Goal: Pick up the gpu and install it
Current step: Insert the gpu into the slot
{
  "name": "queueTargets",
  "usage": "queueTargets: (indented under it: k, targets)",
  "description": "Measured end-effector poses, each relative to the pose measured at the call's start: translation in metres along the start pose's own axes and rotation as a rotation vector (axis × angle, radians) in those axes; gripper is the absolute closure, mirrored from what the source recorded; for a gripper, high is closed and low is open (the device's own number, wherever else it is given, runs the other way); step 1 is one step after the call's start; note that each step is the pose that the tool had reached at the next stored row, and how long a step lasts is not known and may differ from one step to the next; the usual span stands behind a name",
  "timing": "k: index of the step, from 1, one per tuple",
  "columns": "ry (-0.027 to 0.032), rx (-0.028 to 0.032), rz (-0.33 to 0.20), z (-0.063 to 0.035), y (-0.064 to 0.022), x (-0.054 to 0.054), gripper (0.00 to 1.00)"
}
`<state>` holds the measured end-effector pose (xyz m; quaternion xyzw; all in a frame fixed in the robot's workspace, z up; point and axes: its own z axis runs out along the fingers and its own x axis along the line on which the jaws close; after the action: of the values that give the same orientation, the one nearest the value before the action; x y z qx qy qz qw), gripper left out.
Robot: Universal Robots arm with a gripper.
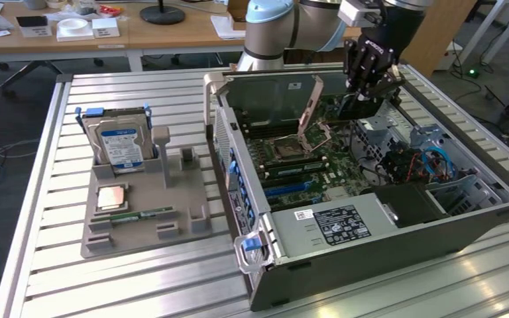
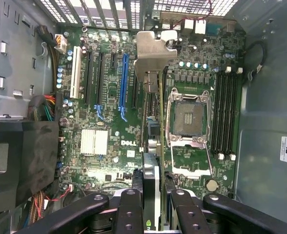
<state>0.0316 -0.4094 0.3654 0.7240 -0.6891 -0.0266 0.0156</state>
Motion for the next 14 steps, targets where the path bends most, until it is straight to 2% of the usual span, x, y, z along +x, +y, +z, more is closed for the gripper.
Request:
queueTargets:
  k: [14]
  targets:
    - [0.0004,-0.0001,0.000,0.0014,0.0000,0.0001,0.74]
